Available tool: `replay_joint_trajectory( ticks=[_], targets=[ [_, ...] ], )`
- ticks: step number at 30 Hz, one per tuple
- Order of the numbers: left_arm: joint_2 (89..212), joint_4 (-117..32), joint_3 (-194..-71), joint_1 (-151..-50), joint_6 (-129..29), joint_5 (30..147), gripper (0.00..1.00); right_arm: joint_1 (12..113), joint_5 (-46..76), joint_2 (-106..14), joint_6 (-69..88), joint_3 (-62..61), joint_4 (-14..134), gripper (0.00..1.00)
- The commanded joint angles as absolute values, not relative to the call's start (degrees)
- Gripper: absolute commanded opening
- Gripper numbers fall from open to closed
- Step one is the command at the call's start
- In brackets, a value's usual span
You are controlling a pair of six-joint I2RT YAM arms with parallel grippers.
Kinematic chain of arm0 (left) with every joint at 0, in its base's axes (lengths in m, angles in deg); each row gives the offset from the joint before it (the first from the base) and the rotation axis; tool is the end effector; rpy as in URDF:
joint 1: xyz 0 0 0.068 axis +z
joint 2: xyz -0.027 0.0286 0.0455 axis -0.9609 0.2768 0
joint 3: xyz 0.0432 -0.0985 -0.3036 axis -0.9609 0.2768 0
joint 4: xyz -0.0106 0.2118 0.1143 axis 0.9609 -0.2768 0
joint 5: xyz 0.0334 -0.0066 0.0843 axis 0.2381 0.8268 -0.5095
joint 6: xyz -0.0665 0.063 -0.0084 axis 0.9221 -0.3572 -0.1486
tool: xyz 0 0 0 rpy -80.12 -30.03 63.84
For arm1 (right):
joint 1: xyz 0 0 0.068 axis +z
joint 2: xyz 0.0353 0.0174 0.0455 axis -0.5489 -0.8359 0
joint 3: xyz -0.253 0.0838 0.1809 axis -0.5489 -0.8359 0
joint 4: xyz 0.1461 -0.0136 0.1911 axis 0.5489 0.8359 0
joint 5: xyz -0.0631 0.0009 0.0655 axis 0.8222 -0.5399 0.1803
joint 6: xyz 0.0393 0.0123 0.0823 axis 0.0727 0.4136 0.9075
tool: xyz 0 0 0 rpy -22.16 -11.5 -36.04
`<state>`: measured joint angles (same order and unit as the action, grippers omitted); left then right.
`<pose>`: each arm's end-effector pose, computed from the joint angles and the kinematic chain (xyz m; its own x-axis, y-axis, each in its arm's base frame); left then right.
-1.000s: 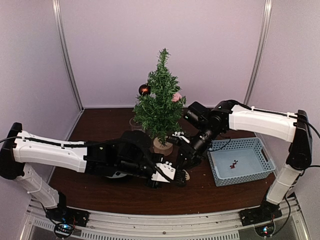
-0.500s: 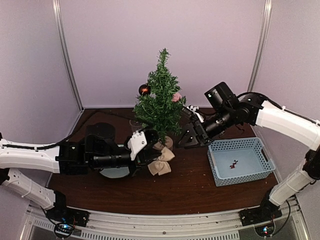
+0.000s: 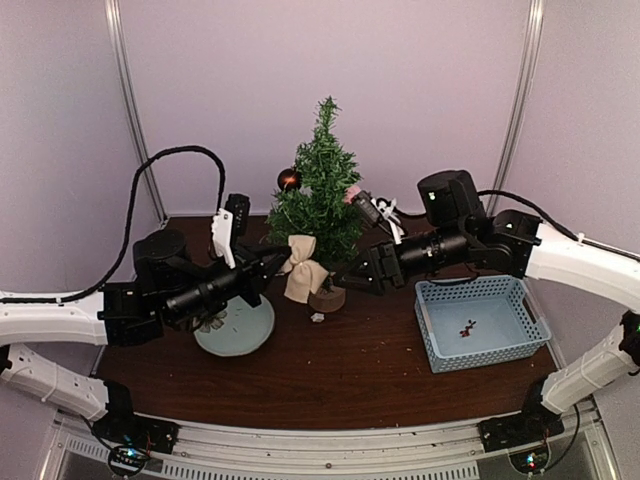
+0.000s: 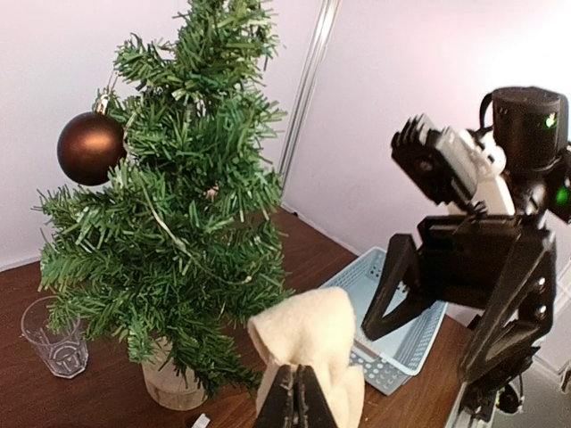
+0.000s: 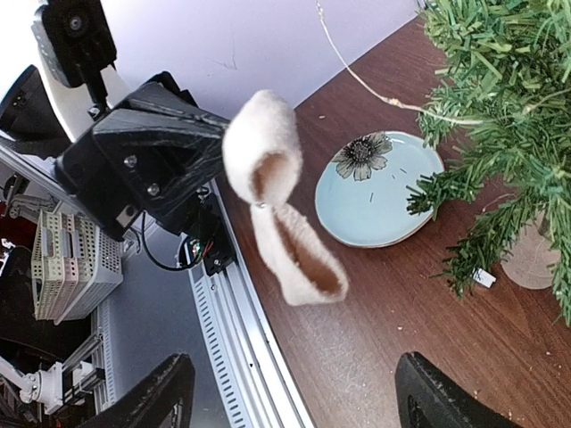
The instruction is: Decorate the small christmas tree
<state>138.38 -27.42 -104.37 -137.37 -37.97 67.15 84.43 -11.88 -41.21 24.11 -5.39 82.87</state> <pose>0.1349 -0.2286 0.3723 -0.3220 -0.2232 -0.9201 0.7019 0.5959 -0.3902 0.1501 0.2611 0.3873 -0.6286 -0.3057 -0.7151 -0.7777 0.2587 0.5730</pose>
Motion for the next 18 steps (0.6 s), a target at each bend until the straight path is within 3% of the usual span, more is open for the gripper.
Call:
replay_joint_trajectory(
  ticks=[1,6,11,16,18],
  targets=[
    [137.49,-19.84,-103.23,-137.12,-31.66,65.87,0.00,85.65,-9.47,-44.32,22.74,-4.13,76.37,0.79],
    [136.96,-16.93,-101.68,-136.95,-28.93,64.93,0.00,87.54,-10.65,-47.61,22.34,-1.13,75.18,0.68],
    [136.42,-13.16,-99.12,-136.85,-25.61,63.32,0.00,88.22,-10.03,-48.10,22.95,-0.49,74.60,0.39],
    [136.21,-10.82,-97.91,-136.85,-24.25,62.55,0.00,88.25,-8.75,-47.56,21.76,0.87,77.64,0.00],
    [136.34,-10.78,-98.02,-136.78,-24.23,63.25,0.00,88.23,-8.03,-47.32,20.61,1.48,79.44,0.00]
  ],
)
